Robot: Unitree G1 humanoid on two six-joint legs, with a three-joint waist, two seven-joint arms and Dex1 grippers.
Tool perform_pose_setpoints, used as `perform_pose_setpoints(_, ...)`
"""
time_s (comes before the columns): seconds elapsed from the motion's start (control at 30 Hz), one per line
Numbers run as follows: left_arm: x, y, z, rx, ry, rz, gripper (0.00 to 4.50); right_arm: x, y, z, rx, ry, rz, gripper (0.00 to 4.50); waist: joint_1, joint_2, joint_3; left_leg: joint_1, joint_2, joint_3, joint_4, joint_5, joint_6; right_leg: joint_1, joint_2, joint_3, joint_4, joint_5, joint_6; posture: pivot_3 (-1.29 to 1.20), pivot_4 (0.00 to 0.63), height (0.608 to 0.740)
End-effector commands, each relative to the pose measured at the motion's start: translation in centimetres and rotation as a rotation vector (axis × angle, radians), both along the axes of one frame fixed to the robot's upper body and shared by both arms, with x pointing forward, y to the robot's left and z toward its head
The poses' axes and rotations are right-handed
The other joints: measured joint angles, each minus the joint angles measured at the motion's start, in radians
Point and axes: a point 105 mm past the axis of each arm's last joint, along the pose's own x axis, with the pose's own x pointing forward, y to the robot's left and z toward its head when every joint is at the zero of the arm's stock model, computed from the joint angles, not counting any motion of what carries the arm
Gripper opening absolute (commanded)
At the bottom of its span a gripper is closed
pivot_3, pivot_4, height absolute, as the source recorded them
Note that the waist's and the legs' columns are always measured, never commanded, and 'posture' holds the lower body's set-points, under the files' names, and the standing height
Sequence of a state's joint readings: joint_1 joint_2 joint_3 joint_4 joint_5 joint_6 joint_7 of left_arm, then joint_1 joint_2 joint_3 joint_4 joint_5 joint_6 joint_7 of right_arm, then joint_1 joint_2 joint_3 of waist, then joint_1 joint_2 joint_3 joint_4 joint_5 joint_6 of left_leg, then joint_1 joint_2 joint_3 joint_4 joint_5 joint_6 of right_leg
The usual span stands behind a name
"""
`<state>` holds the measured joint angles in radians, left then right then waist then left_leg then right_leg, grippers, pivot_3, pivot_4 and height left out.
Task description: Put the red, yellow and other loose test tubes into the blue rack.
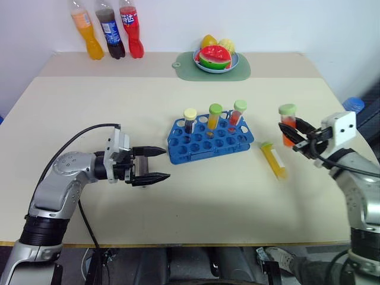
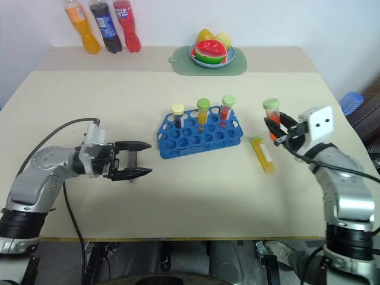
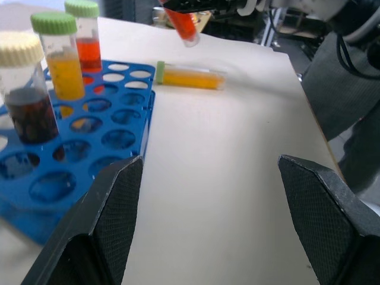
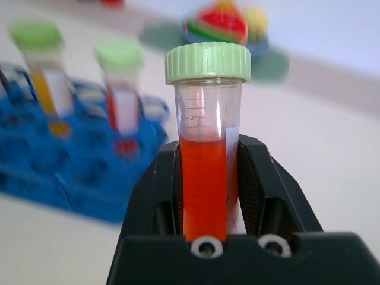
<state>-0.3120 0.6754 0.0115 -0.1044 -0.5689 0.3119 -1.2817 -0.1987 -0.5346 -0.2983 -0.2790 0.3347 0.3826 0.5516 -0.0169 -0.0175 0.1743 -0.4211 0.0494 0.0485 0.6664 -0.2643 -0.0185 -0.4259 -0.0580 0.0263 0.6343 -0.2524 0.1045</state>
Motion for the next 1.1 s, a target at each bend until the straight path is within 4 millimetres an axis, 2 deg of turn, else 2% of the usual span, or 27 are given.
perform_pose_setpoints(0.03,0.4,-0.4,0.8,-0.003,-0.048,-0.023,3.72,0.1,3.5,2.1,0.021,-0.144,0.058,0.86,0.001,0.000,0.000,0.000,0.000,0.000,0.000,0.000,0.000,0.000,0.000,0.000,0.000,0.000,0.000,0.00,0.150,0.740)
perform_pose_setpoints(0.2,0.5,-0.4,0.9,-0.005,-0.054,-0.025,3.72,1.1,6.5,1.6,0.078,-0.177,0.110,0.86,0.003,0.000,0.000,0.000,0.000,0.000,0.000,0.000,0.000,0.000,0.000,0.000,0.001,0.000,0.000,0.00,0.150,0.740)
perform_pose_setpoints(0.33,0.3,-0.1,1.1,-0.011,-0.060,0.001,3.72,1.4,7.6,0.8,0.125,-0.182,0.147,0.86,0.006,0.000,0.000,0.000,0.000,0.000,0.000,0.000,0.000,0.000,0.000,0.000,0.000,0.000,0.000,0.00,0.150,0.740)
perform_pose_setpoints(0.7,-0.4,0.7,1.3,-0.006,-0.059,0.052,3.72,2.7,7.9,-3.0,0.151,-0.137,0.125,0.86,0.002,0.000,0.000,0.001,0.000,0.000,0.000,0.000,0.000,0.000,0.000,0.000,0.002,0.000,0.000,0.00,0.150,0.740)
perform_pose_setpoints(1.1,-0.5,0.6,1.6,-0.006,-0.055,0.057,3.72,3.0,7.3,-4.3,0.178,-0.145,0.076,0.86,0.001,0.000,-0.001,0.007,0.000,0.000,0.000,0.000,0.000,0.005,0.000,0.000,0.004,0.000,0.000,0.00,0.150,0.740)
